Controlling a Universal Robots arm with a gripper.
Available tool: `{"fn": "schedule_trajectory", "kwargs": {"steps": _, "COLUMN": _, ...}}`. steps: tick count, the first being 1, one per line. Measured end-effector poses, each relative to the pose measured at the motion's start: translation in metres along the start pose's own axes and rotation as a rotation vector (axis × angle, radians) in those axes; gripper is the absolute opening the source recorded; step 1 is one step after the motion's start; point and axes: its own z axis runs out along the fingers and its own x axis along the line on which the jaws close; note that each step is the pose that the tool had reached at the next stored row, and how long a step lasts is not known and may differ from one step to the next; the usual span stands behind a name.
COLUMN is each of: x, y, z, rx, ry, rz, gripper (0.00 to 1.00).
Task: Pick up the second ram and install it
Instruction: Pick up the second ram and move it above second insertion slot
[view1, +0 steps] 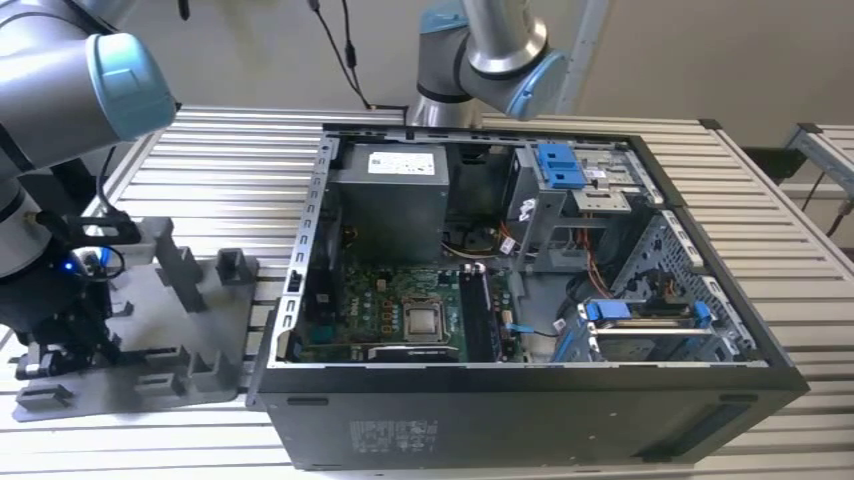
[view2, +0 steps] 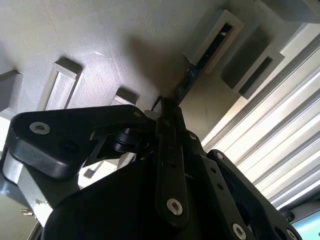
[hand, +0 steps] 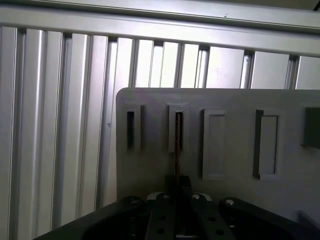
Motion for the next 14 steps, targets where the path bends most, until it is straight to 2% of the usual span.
{"fn": "schedule_trajectory", "kwargs": {"steps": 7, "x": 0.0001, "y": 0.0001, "z": -0.0016, "rx": 0.0006, "ry": 0.0001, "rz": 0.0, "gripper": 0.14}}
{"fn": "schedule_trajectory", "kwargs": {"steps": 14, "x": 0.0, "y": -0.0001, "z": -0.0131, "rx": 0.0006, "ry": 0.0001, "rz": 0.0, "gripper": 0.14}}
